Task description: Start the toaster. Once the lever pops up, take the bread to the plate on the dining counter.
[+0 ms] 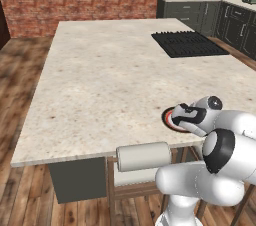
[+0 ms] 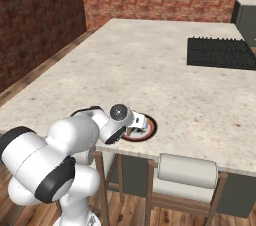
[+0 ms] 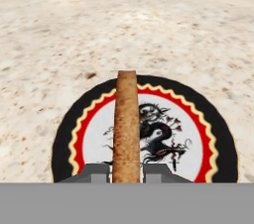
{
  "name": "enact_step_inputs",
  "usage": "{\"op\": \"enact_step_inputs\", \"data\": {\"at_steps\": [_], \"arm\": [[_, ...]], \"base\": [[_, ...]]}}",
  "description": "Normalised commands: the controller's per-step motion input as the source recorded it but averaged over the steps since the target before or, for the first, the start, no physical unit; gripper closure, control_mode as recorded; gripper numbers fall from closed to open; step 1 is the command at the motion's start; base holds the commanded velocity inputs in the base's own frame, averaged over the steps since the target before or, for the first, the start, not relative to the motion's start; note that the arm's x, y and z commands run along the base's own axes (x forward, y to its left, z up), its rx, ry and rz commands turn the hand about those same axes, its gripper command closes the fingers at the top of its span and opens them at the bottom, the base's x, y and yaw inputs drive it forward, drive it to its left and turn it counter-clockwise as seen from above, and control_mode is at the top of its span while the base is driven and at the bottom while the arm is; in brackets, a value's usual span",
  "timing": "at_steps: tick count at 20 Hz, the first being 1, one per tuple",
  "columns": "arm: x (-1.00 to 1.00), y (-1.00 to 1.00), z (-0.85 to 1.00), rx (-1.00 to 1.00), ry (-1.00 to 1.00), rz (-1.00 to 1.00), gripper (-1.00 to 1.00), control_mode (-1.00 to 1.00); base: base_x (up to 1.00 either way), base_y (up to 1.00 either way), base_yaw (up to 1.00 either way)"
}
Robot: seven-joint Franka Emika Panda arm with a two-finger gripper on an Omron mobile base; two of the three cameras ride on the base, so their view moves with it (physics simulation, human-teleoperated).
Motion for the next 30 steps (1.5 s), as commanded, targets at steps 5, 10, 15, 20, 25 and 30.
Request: {"op": "enact_step_inputs", "data": {"at_steps": [5, 10, 15, 20, 25, 30], "arm": [[0.0, 0.0, 0.0, 0.0, 0.0, 0.0, -1.0, -1.0], [0.0, 0.0, 0.0, 0.0, 0.0, 0.0, -1.0, -1.0], [0.0, 0.0, 0.06, 0.0, 0.0, 0.0, -1.0, -1.0], [0.0, 0.0, 0.45, 0.0, 0.0, 0.0, -1.0, -1.0], [-0.05, 0.0, 0.68, 0.0, 0.0, 0.0, -1.0, -1.0], [-0.59, 0.06, 0.64, -0.07, -0.01, 0.0, -1.0, -1.0]], "base": [[0.0, 0.0, 0.0], [0.0, 0.0, 0.0], [0.0, 0.0, 0.0], [0.0, 0.0, 0.0], [0.0, 0.0, 0.0], [0.0, 0.0, 0.0]]}}
